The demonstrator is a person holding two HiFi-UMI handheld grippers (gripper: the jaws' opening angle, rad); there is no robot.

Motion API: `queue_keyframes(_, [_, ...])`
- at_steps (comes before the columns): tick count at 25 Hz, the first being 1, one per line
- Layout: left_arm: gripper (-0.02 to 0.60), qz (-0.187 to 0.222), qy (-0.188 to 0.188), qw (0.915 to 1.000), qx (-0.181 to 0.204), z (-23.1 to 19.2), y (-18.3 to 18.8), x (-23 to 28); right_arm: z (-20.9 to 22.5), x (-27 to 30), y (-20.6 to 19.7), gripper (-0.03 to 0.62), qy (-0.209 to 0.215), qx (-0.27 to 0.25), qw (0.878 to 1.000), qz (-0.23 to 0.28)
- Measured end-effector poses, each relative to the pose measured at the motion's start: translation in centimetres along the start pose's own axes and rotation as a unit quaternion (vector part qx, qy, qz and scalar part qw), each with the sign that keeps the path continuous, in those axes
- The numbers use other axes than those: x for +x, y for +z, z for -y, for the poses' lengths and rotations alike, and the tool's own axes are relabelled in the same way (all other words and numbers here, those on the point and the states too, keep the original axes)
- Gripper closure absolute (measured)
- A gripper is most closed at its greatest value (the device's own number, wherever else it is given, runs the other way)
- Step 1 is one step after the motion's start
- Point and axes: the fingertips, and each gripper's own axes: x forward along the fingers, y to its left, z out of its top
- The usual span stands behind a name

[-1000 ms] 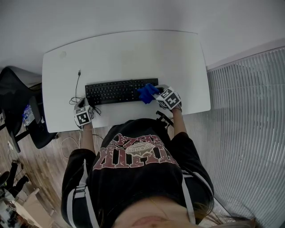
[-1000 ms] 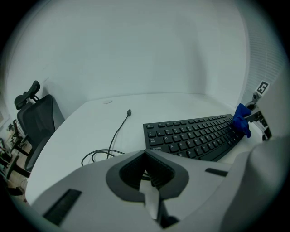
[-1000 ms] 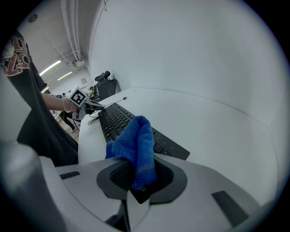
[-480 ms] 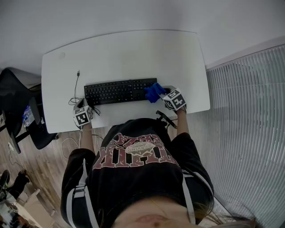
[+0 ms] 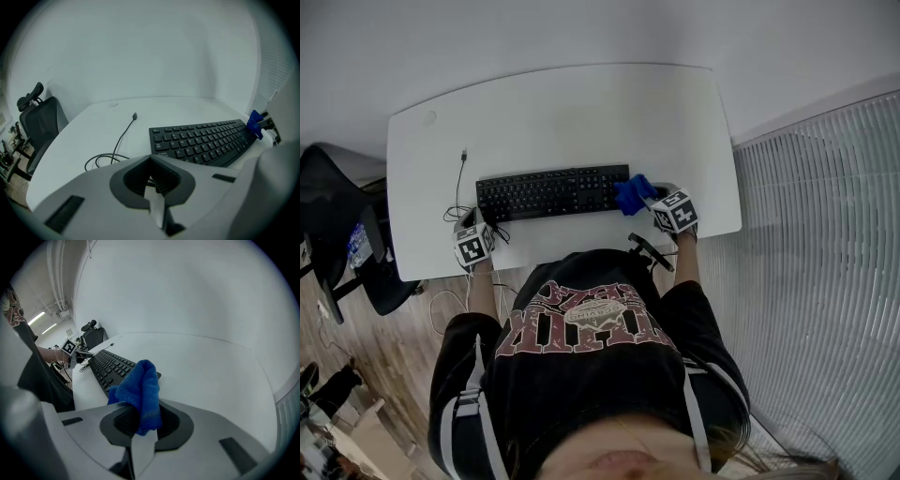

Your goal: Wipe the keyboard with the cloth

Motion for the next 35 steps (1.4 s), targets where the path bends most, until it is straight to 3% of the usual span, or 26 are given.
queue_keyframes(10, [0.549,0.011,0.000,0.9999,-0.010,-0.3,0.2,-0.2,1.1,-1.6,-0.1,0.530,-0.028,0.032,0.999,0.020])
queue_keyframes(17, [0.549,0.037,0.002,0.9990,0.027,0.5,1.3,-0.8,0.8,-2.7,3.3,0.530,-0.032,0.030,0.996,0.076])
queue_keyframes(22, [0.549,0.073,0.001,0.9971,0.021,1.6,3.8,-2.3,0.9,-4.5,6.7,0.530,-0.048,0.018,0.993,0.107])
queue_keyframes(28, [0.548,0.109,-0.028,0.9936,0.013,5.2,6.9,-3.6,-0.6,-4.3,9.9,0.530,-0.057,-0.001,0.992,0.116])
queue_keyframes(35, [0.548,0.140,-0.087,0.9857,0.034,11.3,9.9,-4.2,-4.0,-2.3,13.6,0.530,-0.031,-0.015,0.990,0.139])
